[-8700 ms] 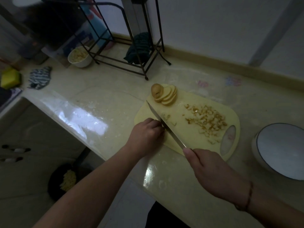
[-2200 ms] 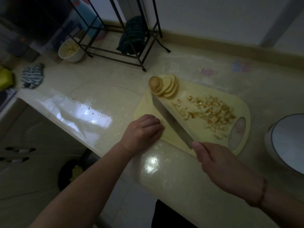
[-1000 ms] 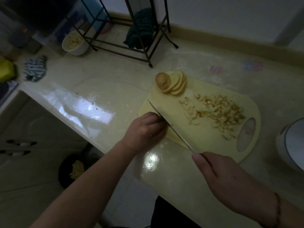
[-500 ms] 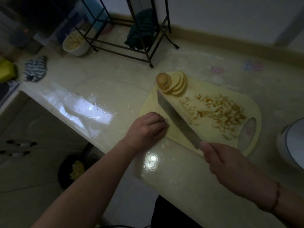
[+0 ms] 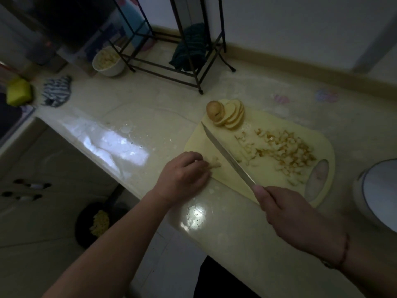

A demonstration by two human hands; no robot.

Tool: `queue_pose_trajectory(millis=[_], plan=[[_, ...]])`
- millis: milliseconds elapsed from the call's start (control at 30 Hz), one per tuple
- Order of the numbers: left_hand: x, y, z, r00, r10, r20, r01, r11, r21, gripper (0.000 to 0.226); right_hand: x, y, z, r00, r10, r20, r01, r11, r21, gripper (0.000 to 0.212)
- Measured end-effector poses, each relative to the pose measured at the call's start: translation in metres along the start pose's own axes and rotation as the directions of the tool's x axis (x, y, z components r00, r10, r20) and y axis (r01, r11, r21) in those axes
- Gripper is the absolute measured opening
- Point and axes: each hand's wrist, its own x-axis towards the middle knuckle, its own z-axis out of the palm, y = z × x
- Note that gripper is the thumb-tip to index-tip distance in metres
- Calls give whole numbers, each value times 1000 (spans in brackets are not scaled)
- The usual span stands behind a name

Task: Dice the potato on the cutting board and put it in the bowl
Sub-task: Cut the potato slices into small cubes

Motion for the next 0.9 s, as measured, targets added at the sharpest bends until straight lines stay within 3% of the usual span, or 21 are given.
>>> queue_pose_trajectory(millis=[367,900], plan=[[4,18,17,989,-126,-79,126,992,-7,20,4,4,11,996,-80,-31,82,996,47,59],[18,29,21,984,-166,-62,163,985,-49,18,-5,-2,2,998,-52,-28,55,993,102,61]])
